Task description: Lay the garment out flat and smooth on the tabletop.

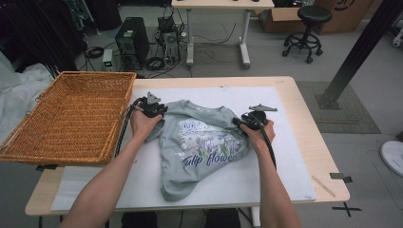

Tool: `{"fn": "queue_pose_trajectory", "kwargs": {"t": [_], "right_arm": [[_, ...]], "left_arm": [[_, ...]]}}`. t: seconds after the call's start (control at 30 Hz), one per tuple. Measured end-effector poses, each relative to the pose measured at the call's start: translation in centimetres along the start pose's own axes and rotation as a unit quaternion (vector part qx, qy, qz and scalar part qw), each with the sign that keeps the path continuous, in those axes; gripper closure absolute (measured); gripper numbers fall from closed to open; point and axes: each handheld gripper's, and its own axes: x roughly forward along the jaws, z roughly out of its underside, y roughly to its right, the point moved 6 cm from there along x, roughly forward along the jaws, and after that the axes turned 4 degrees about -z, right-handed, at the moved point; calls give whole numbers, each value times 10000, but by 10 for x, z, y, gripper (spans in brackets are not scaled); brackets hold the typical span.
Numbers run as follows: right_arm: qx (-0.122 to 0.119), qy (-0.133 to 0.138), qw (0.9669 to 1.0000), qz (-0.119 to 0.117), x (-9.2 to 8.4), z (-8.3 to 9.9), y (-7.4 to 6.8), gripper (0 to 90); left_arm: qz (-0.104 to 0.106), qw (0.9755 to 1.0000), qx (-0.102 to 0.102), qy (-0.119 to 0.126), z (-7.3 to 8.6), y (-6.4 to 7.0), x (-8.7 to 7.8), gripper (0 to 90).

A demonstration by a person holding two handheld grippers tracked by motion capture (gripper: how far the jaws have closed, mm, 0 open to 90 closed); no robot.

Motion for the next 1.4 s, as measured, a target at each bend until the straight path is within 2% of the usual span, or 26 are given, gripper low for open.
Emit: {"fn": "queue_pose_trajectory", "kwargs": {"t": [0.07, 0.13, 0.3, 0.33, 0.43, 0.47, 0.57, 0.63, 0.67, 0.73, 0.83, 0.87, 0.9, 0.93, 0.97, 1.0, 1.07, 1.1, 1.13, 1.17, 1.2, 1.23, 1.27, 1.3, 1.33, 1.4], "right_arm": [[-577, -40, 9983, -63, 4, 0, -16, 789], [-629, -144, 9979, -55, 3, -2, -18, 839], [-502, 36, 9983, 300, -7, -12, -5, 855], [-396, 252, 9974, 547, -13, -23, 7, 858], [-516, 312, 9952, 765, -15, -36, 16, 859], [-650, 451, 9916, 1024, -14, -52, 23, 859], [-611, 551, 9893, 1209, -8, -65, 34, 855], [-621, 198, 9927, 1015, 5, -59, 37, 840], [-638, 88, 9933, 958, 9, -55, 37, 812], [-578, 64, 9936, 969, 9, -53, 38, 753], [-350, 255, 9936, 1041, -1, -55, 41, 634], [-217, 476, 9918, 1168, -12, -59, 47, 581], [-217, 476, 9918, 1168, -12, -59, 47, 581], [7, 680, 9916, 1100, -18, -61, 51, 544], [65, 639, 9924, 1046, -17, -59, 52, 530], [86, 470, 9938, 1002, -14, -54, 53, 509], [182, -30, 9959, 882, -2, -38, 53, 483], [182, -30, 9959, 882, -2, -38, 53, 483], [178, -302, 9954, 886, 4, -29, 53, 517], [125, -451, 9945, 940, 9, -20, 51, 615], [142, -208, 9932, 1136, 8, -18, 48, 842], [142, -208, 9932, 1136, 8, -18, 48, 842], [160, -90, 9912, 1309, 5, -25, 48, 861], [160, -90, 9912, 1309, 5, -25, 48, 861], [82, 337, 9891, 1432, 2, -40, 47, 862], [-47, 485, 9882, 1453, 2, -47, 45, 862]], "left_arm": [[21, 10000, -49, 44, 1, 0, 0, 758], [36, 10000, -53, 62, 1, 0, 0, 758], [15, 10000, -3, 57, -1, -2, -1, 782], [-93, 9997, -26, 238, -6, -7, -3, 793], [-271, 9985, -74, 470, -13, -15, -6, 829], [-529, 9967, -104, 605, -21, -27, -9, 839], [-538, 9964, -335, 568, -23, -34, -8, 828], [-360, 9978, -308, 463, -21, -32, -3, 761], [-75, 9985, -337, 429, -19, -24, 1, 730], [86, 9983, -393, 412, -17, -20, 2, 696], [431, 9951, -757, 471, -14, -15, 9, 579], [686, 9878, -1277, 566, -15, -14, 11, 579], [686, 9878, -1277, 566, -15, -14, 11, 572], [1039, 9820, -1525, 413, -12, -5, 16, 565], [1123, 9849, -1290, 270, -12, 0, 17, 564], [1123, 9849, -1290, 270, -12, 0, 17, 568], [1315, 9897, -553, 153, -12, 15, 14, 665], [1315, 9897, -553, 153, -12, 15, 14, 722], [1221, 9921, -279, 106, -12, 18, 13, 722], [1167, 9931, -95, 34, -12, 18, 12, 838], [1160, 9932, -69, -51, -14, 18, 11, 875], [1029, 9946, 99, -130, -15, 14, 10, 875], [409, 9984, 400, -21, -23, 0, 7, 880], [409, 9984, 400, -21, -23, 0, 7, 881], [-60, 9994, 173, 281, -35, -16, 3, 881], [-234, 9989, 151, 365, -40, -21, 1, 880]]}}
